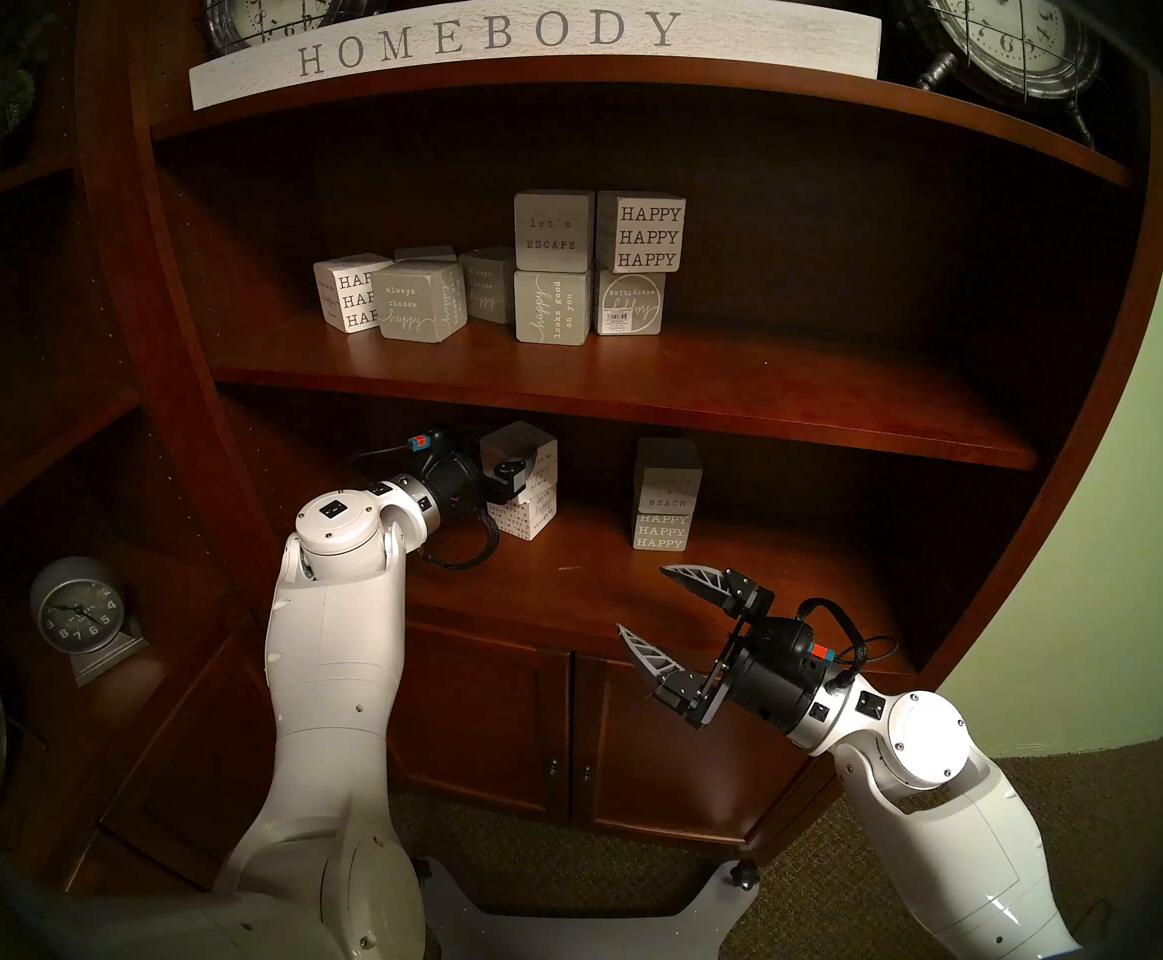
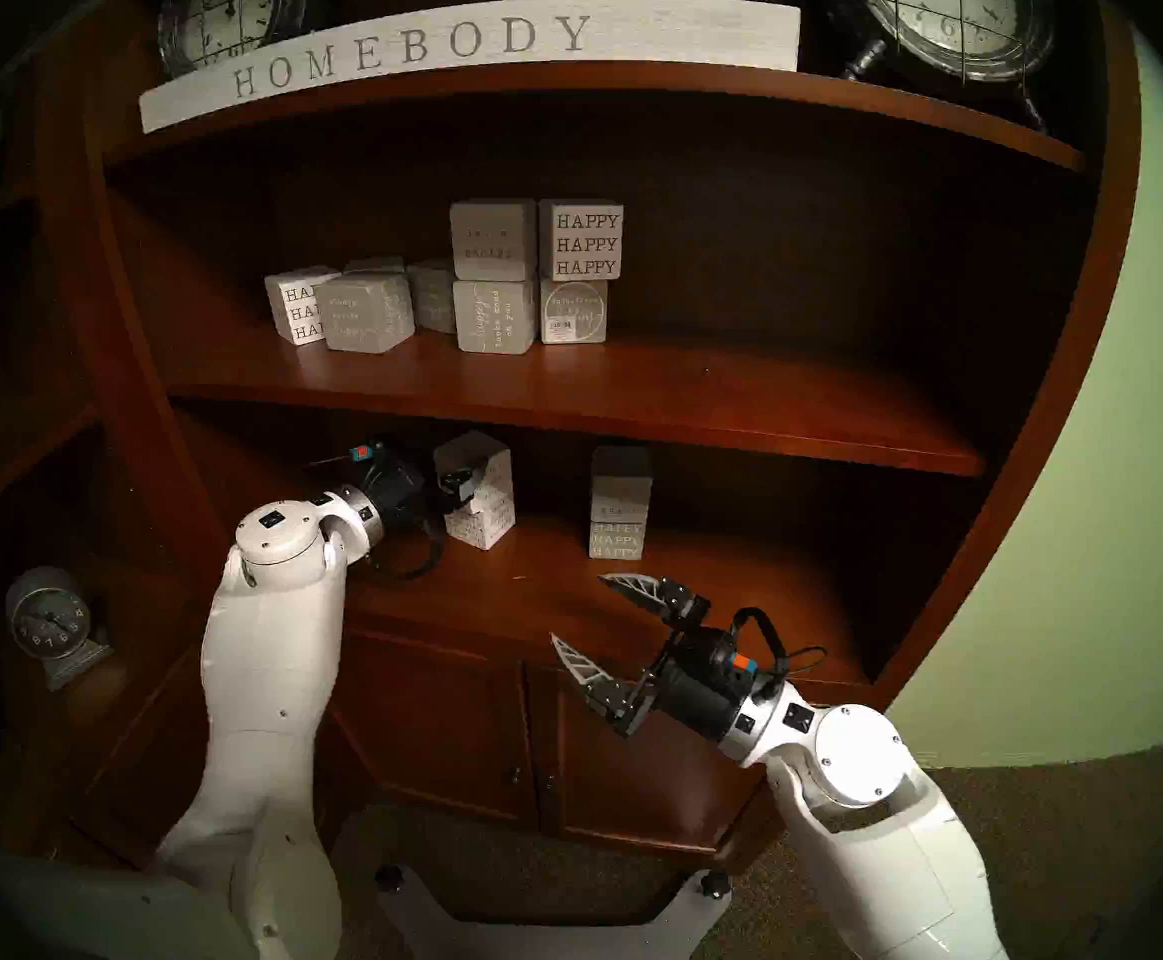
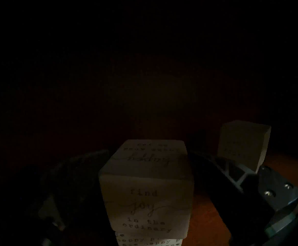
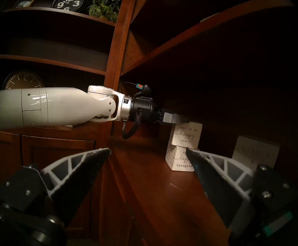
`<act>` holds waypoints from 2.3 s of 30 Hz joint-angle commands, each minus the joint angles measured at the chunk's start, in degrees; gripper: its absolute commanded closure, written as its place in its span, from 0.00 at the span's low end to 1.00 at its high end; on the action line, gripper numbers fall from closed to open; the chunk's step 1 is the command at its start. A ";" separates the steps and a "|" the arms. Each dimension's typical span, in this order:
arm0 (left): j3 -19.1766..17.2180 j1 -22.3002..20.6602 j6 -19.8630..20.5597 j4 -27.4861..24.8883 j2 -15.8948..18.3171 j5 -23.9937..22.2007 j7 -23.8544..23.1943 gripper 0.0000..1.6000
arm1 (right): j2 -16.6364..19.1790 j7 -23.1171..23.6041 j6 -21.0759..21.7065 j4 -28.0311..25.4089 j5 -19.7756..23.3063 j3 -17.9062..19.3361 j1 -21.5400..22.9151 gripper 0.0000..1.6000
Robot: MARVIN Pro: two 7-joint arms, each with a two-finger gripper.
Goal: Stack four cubes vertically into two groups
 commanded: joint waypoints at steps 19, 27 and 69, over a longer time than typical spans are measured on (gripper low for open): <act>-0.65 -0.77 -0.32 -2.85 -0.73 -0.24 -0.13 0.00 | -0.17 0.11 0.07 -1.19 0.16 -0.12 0.13 0.00; -1.02 0.13 0.09 -3.90 -0.83 -0.15 -0.09 0.00 | -0.19 0.12 0.09 -1.20 0.15 -0.11 0.12 0.00; -7.40 17.01 2.77 -21.89 0.37 0.41 -3.13 0.00 | -0.29 0.24 0.00 -1.08 0.10 -0.07 0.17 0.00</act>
